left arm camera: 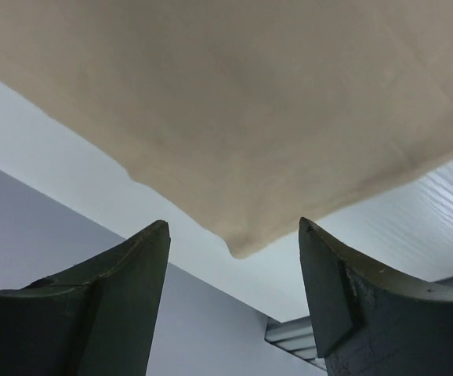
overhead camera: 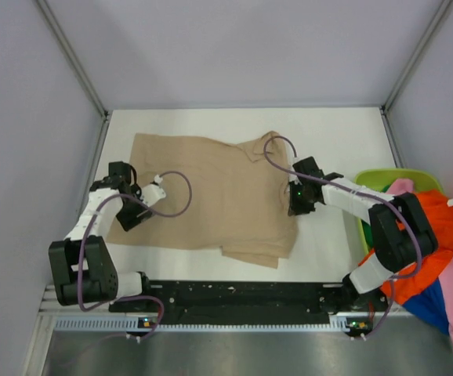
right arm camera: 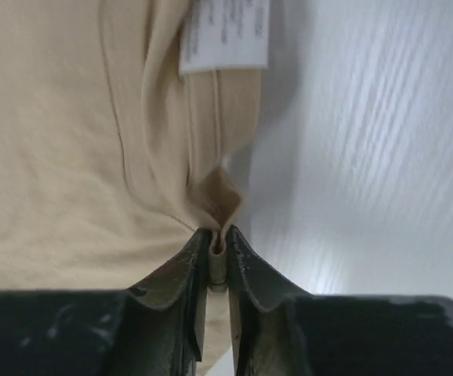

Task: Fold and stack the t-shirts
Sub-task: Flatten out the tshirt, then fold the flattened tshirt in 1/3 of the way

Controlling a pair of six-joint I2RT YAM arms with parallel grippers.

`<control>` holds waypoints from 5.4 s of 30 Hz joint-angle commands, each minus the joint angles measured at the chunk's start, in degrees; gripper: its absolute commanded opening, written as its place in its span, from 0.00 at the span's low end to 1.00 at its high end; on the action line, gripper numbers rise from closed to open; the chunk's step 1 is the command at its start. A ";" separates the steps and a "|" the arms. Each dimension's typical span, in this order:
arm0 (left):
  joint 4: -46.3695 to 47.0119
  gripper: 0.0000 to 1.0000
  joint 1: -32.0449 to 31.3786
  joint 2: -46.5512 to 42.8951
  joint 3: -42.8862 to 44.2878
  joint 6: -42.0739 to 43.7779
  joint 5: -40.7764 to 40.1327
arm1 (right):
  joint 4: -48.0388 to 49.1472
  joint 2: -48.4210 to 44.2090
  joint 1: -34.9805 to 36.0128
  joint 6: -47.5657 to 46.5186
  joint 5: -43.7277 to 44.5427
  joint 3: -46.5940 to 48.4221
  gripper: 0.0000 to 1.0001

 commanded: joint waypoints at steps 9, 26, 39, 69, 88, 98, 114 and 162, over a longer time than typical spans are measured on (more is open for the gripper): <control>2.76 0.71 0.88 -8.61 -10.45 7.26 -1.30 | 2.30 19.08 -4.49 -4.38 2.63 32.76 0.15; 13.15 0.71 11.51 -7.57 -20.14 19.39 -5.45 | -7.12 -9.03 7.70 2.02 4.66 1.42 0.66; 14.91 0.00 11.87 -8.25 -21.37 14.30 -0.45 | 4.83 1.33 11.06 3.52 0.18 -5.18 0.22; -20.27 0.00 11.78 -24.18 32.17 -7.50 4.28 | -36.49 -36.39 10.97 -9.56 20.98 42.99 0.00; 17.62 0.00 3.34 19.42 75.11 -21.75 -12.30 | -2.57 16.46 -13.19 -11.60 8.35 100.12 0.00; 22.72 0.00 2.64 7.14 55.76 -11.21 -7.21 | -6.92 -3.38 -15.57 -21.95 3.16 76.86 0.00; 5.09 0.00 4.57 -24.78 -9.57 4.72 -21.69 | -27.68 -21.19 30.36 -20.20 -4.20 13.10 0.00; 23.43 0.02 15.38 -6.16 -16.71 -12.07 -27.07 | -14.06 3.62 15.98 -22.58 9.40 21.19 0.00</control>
